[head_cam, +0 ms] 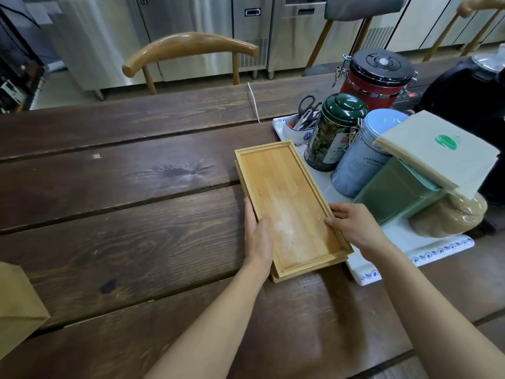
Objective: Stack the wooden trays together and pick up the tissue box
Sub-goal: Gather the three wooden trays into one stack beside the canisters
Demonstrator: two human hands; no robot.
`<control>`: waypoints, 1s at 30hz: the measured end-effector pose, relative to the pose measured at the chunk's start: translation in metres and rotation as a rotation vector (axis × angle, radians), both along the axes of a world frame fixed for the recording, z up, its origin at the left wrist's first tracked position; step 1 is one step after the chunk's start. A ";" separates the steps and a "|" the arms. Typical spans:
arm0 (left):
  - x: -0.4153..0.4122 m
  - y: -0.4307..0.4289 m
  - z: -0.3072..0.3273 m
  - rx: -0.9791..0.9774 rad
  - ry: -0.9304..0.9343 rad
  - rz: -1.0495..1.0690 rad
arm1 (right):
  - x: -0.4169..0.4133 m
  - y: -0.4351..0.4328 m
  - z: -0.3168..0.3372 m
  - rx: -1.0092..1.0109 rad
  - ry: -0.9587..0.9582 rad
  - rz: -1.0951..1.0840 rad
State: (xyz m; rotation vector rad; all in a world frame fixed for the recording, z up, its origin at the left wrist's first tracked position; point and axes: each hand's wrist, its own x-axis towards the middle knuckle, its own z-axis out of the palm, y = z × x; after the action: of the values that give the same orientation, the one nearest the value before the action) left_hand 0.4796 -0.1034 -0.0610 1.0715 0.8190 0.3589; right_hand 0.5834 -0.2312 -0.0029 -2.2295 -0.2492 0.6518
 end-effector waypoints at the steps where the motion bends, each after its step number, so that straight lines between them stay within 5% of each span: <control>1: 0.000 0.000 -0.001 0.005 0.004 -0.001 | 0.000 -0.001 0.000 0.018 0.018 -0.010; 30: 0.000 -0.001 0.004 -0.060 -0.077 0.028 | -0.011 0.004 0.001 0.013 -0.014 -0.041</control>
State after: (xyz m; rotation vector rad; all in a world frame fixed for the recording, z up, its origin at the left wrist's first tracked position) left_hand 0.4797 -0.1048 -0.0574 0.9852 0.7718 0.3943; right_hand 0.5728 -0.2276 -0.0016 -2.2212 -0.2143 0.6113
